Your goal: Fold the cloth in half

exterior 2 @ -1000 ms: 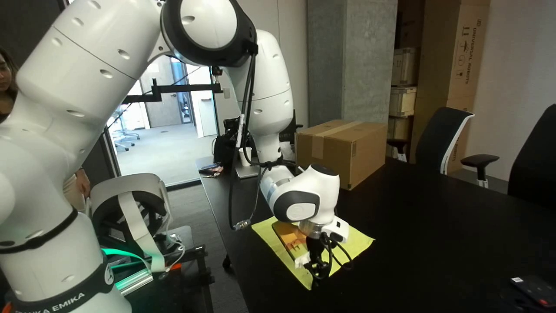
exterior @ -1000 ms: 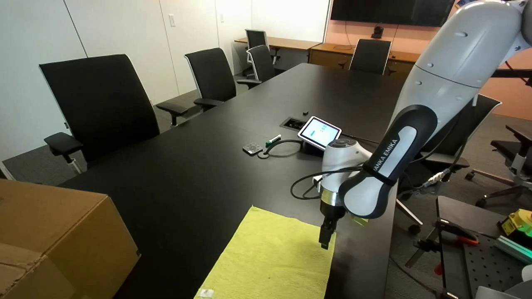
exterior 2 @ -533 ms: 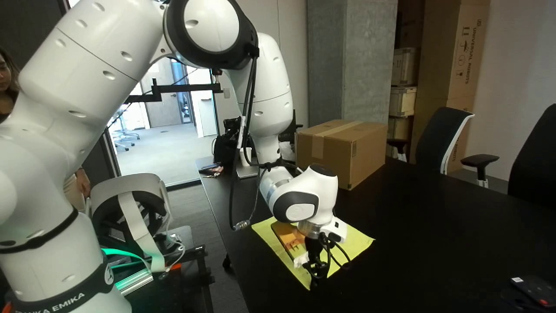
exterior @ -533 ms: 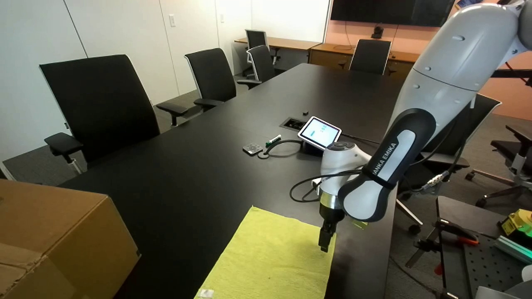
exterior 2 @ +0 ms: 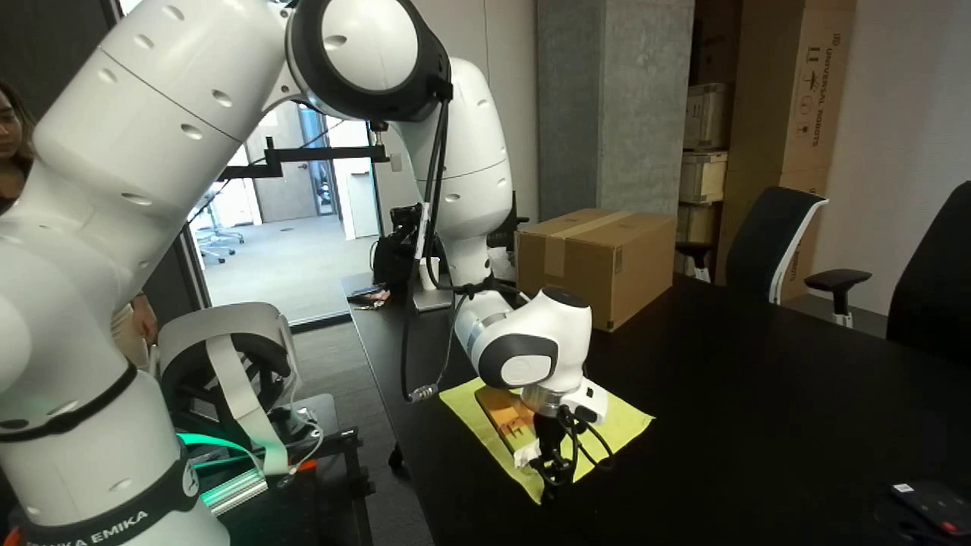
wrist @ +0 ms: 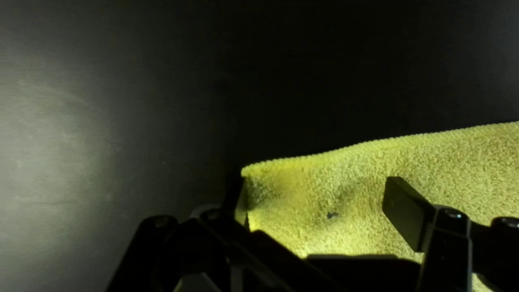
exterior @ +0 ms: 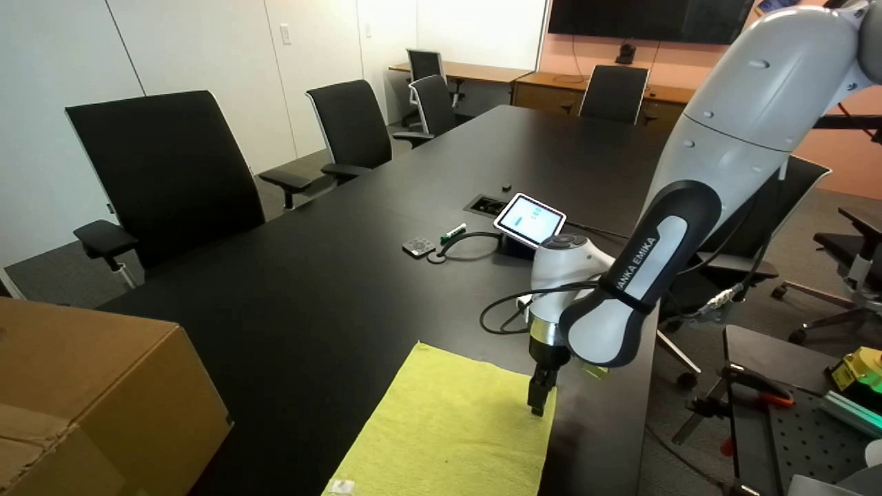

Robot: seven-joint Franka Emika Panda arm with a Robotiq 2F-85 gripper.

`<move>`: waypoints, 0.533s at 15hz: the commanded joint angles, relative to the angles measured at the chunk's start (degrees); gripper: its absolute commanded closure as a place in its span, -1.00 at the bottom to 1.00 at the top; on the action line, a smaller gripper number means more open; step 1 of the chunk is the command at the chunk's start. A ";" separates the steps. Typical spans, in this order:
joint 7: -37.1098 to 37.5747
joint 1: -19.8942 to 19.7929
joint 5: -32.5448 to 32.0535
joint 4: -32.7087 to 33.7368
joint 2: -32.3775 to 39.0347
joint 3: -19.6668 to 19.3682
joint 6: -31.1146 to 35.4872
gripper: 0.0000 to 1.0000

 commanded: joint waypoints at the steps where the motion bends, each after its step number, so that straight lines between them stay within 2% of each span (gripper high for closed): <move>1: 1.93 0.84 -1.23 1.34 0.24 -0.70 -1.07 -0.09; 3: 2.08 1.02 -1.28 1.42 -0.17 -0.79 -1.46 0.23; 7: 2.18 1.86 -1.65 0.94 -2.05 -0.91 -2.54 0.36; 8: 1.94 1.79 -1.63 0.69 -2.54 -0.64 -2.73 0.33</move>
